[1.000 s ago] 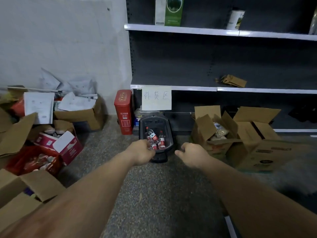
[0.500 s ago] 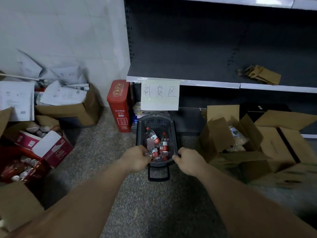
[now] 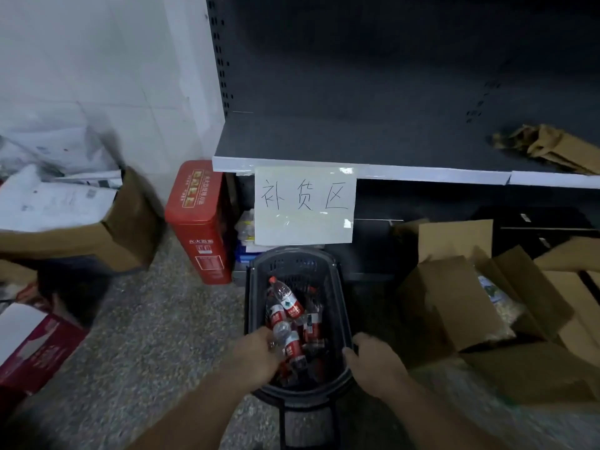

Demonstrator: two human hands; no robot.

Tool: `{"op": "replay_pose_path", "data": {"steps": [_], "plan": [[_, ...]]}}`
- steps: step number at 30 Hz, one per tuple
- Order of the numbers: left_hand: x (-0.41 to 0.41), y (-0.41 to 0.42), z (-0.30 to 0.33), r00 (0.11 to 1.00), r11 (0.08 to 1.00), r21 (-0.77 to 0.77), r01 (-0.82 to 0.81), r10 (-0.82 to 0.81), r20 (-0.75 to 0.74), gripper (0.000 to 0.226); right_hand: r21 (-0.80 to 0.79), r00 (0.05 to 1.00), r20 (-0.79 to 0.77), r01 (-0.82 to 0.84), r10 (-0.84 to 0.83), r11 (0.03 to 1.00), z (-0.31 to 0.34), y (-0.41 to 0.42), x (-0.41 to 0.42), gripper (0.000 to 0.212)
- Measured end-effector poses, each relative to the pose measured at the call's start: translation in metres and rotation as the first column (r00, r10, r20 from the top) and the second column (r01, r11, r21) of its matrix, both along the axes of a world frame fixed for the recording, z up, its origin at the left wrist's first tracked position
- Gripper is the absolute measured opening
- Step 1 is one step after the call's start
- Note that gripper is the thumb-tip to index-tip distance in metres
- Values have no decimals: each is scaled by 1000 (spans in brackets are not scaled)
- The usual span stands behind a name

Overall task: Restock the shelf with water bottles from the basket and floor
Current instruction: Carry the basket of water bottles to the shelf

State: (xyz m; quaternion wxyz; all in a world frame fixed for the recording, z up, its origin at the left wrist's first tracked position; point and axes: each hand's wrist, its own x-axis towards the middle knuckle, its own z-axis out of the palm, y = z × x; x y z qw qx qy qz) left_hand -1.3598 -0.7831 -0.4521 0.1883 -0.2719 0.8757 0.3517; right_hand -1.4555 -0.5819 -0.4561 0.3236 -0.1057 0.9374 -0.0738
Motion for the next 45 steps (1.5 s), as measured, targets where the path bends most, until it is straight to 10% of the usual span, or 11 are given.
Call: {"op": "replay_pose_path", "data": {"steps": [9,29,36,45], "plan": [[-50,-42,-128,1000,1000,-1,-11,11,2,33,79,989,119,75,-84,994,-126,-25,-62,39],[-102,-78,-293,991,956,-278,-99,119,55,50,115,965,-246,-63,90,991,-292,-45,-139,44],[-116,-85,-316,948,942,-176,-286,304,91,69,-64,918,-124,372,-378,926,-320,-51,-164,71],[-117,-94,-320,875,875,-141,-464,477,79,33,-149,667,220,744,-712,651,-314,-38,-169,56]]}}
